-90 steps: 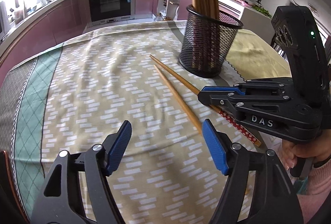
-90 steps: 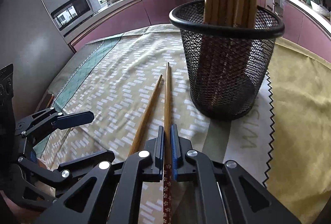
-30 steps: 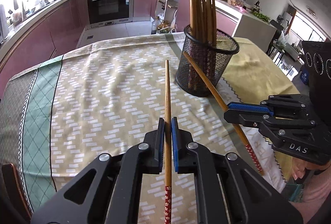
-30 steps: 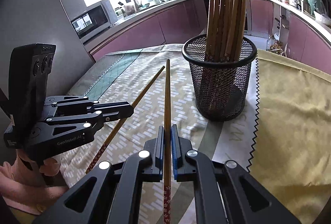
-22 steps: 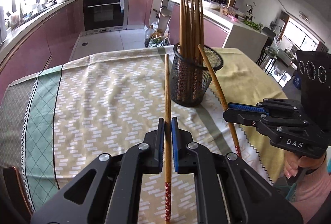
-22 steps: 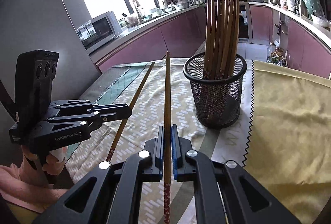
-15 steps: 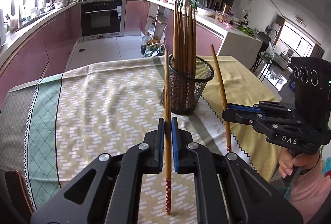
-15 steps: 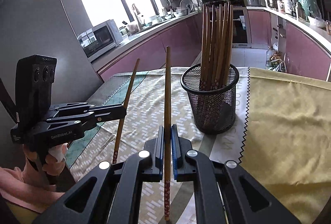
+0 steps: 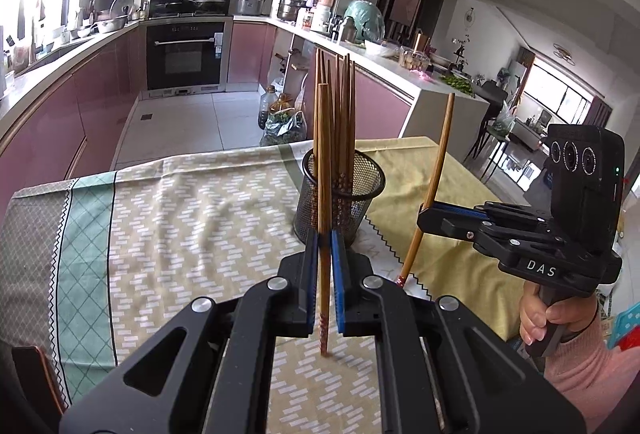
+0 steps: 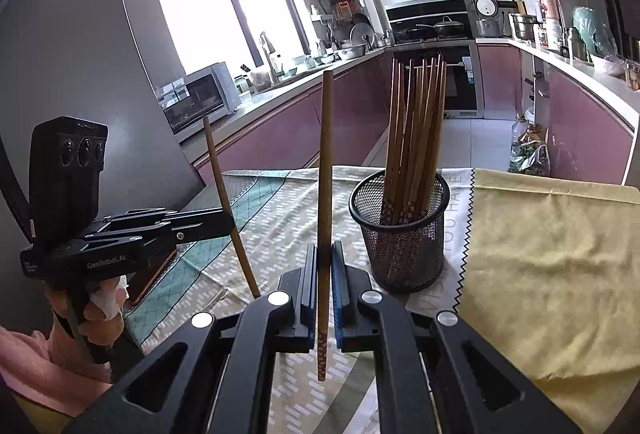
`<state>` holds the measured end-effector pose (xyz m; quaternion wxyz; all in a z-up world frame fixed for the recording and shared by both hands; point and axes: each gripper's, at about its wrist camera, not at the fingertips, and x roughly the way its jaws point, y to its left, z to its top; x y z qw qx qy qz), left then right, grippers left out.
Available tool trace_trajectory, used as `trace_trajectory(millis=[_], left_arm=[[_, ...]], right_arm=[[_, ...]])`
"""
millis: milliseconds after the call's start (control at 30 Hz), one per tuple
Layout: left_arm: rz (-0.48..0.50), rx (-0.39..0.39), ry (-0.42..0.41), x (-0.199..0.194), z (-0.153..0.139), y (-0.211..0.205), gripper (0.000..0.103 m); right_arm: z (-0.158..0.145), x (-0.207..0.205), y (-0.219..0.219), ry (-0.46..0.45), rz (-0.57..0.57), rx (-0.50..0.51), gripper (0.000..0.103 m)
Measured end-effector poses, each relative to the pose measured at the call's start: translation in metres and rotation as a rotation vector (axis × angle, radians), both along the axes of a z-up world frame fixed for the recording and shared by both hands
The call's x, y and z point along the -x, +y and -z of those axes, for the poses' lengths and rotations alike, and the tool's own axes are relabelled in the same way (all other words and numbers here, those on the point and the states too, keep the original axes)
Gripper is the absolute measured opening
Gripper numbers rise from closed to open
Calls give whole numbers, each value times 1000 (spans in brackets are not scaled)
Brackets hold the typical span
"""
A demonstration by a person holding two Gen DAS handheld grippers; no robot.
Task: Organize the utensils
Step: 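Lift the left gripper's chopstick upright while the right gripper raises its own, then lower both held chopsticks into the black mesh cup beside the others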
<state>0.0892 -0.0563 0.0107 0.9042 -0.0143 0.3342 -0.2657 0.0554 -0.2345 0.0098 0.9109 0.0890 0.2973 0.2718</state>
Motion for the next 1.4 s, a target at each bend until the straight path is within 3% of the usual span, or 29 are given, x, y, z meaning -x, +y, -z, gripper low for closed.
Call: trace_trajectory(millis=[700, 1400], left_arm=[[23, 55, -63, -15, -33, -12, 7], [39, 65, -185, -22, -80, -28, 7]], right_arm=[[-38, -15, -9, -107, 39, -9, 6], [-75, -34, -19, -186, 79, -10, 6]])
